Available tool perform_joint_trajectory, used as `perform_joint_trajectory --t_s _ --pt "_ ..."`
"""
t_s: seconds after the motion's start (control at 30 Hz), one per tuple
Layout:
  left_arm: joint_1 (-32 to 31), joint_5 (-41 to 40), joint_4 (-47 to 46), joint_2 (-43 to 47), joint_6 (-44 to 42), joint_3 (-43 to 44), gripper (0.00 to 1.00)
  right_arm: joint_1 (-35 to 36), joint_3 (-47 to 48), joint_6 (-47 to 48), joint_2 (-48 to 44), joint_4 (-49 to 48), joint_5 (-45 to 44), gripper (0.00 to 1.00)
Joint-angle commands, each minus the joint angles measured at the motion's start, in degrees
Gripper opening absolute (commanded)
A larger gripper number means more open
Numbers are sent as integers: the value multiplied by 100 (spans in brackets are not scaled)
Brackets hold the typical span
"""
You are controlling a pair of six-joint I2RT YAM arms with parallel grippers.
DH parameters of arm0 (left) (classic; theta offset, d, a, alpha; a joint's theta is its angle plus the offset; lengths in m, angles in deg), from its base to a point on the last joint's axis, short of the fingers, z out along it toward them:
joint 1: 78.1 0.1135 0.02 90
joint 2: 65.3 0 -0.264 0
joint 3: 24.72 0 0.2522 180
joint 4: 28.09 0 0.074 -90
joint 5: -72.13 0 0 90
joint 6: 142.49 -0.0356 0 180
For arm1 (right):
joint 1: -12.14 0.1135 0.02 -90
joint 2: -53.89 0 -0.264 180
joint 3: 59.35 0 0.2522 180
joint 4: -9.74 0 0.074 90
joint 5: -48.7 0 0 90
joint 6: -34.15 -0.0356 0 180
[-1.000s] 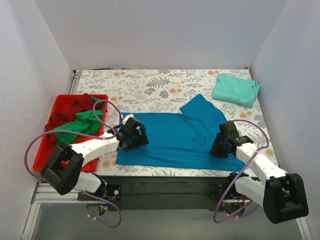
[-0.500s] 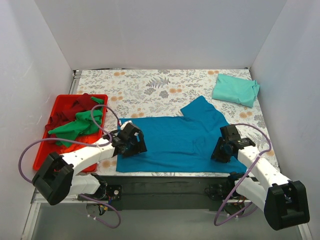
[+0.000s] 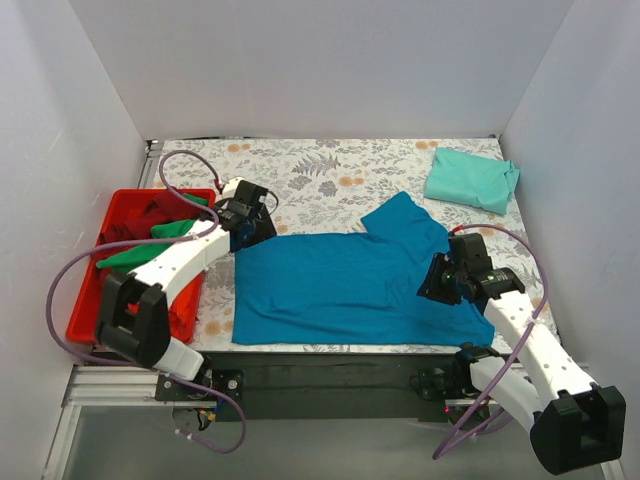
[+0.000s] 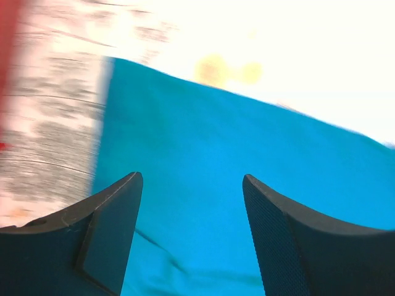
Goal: Fold and stack the t-shirts
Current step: Fold the tshirt
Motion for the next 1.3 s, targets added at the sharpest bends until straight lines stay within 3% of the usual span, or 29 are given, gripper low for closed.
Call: perform_joint_trajectory --t_s 0.0,0.2,0.33,0.93,1.13,1.27 --pt "395 -614 3 -496 -495 29 64 29 312 405 -208 -7 77 39" --pt "571 -1134 -208 -1200 -697 363 61 29 391 608 -306 -7 24 39" --pt "746 -1152 -305 -1517 -820 565 49 20 295 670 -271 -33 68 39" --pt "1055 -747 -622 -2308 -944 794 47 20 -40 740 -455 -51 200 39" --pt "1063 -730 -710 -2396 -1031 741 39 20 319 836 -122 -86 95 39" --pt "1081 -721 -736 -2502 -1102 724 28 20 917 959 335 -191 -177 39"
